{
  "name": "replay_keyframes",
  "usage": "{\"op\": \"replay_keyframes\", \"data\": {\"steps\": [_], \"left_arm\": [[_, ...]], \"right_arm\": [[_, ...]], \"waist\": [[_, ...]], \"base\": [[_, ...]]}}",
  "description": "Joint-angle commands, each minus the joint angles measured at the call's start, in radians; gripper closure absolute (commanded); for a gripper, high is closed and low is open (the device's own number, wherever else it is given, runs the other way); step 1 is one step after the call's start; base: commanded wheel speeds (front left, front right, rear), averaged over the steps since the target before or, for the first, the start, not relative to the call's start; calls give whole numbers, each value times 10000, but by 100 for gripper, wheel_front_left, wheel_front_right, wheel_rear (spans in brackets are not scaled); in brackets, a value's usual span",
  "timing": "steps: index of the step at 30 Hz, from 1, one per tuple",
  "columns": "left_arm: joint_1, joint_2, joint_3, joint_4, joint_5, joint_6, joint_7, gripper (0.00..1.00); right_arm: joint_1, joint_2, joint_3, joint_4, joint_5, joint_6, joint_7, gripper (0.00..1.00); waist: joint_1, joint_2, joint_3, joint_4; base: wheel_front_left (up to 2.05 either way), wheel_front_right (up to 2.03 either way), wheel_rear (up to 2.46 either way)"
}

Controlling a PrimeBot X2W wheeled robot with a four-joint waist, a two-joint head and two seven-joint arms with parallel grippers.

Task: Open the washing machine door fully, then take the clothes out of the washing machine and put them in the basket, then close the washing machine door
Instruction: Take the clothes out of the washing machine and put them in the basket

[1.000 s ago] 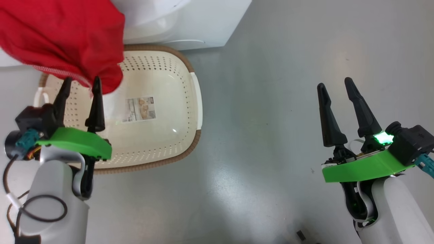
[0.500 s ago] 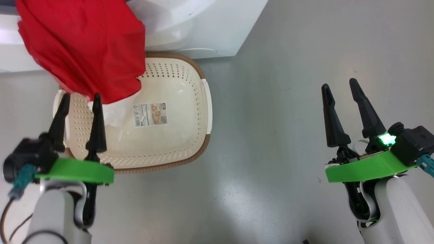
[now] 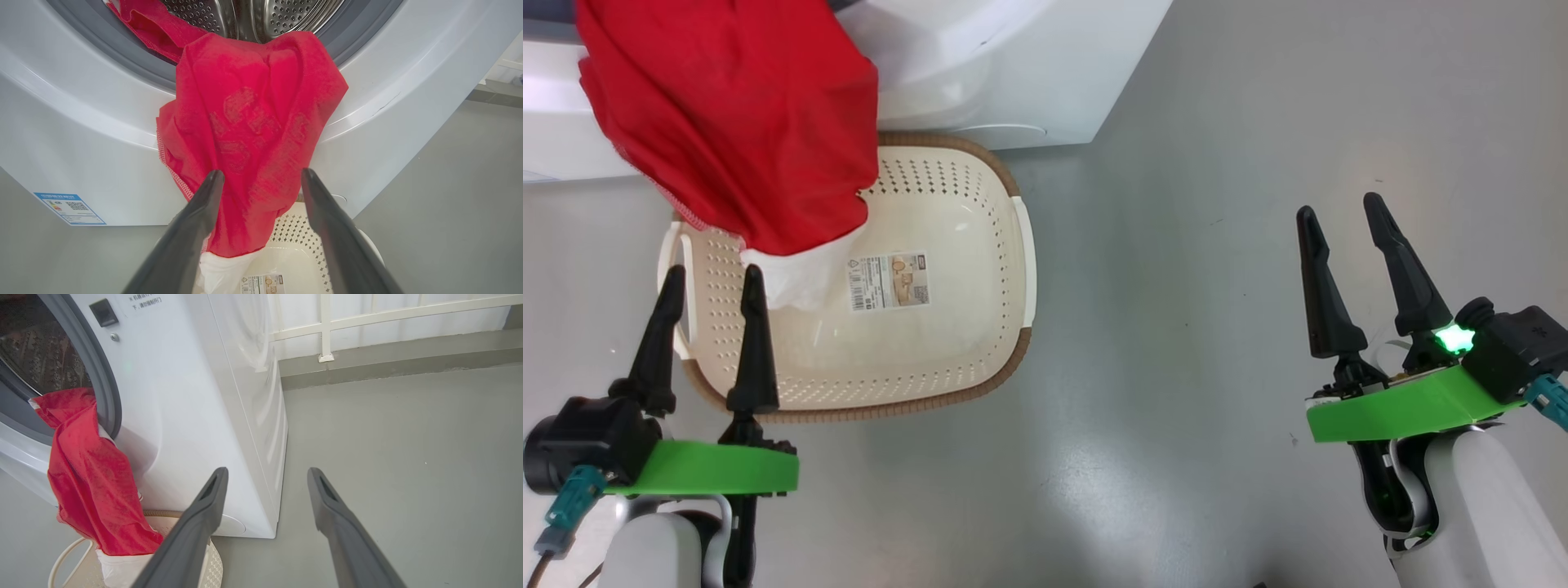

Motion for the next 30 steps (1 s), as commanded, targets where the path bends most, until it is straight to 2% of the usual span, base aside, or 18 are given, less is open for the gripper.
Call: {"op": "replay_keyframes", "data": {"steps": [1, 9, 14, 24, 30], "left_arm": [[263, 153, 322, -285, 119, -54, -49, 0], [-4, 142, 239, -363, 58, -54, -49, 0], [-670, 396, -51, -118, -169, -54, -49, 0], [-3733, 1360, -464, 1312, -500, -54, -49, 0], [-5714, 1886, -958, 3112, -514, -54, -46, 0]], "right_arm": [[300, -12, 221, -200, -75, 73, -65, 0], [309, -12, 237, -199, -106, 73, -65, 0], [260, -12, 221, -211, -137, 73, -65, 0], [31, -12, 204, -254, -158, 73, -65, 0], [-117, -12, 212, -299, -107, 73, -65, 0]], "waist": [[0, 0, -22, 5], [0, 0, -30, 81], [0, 0, 30, 199], [0, 0, 404, 304], [0, 0, 676, 254]], "base": [[0, 0, 0], [0, 0, 0], [0, 0, 0], [0, 0, 0], [0, 0, 0]]}}
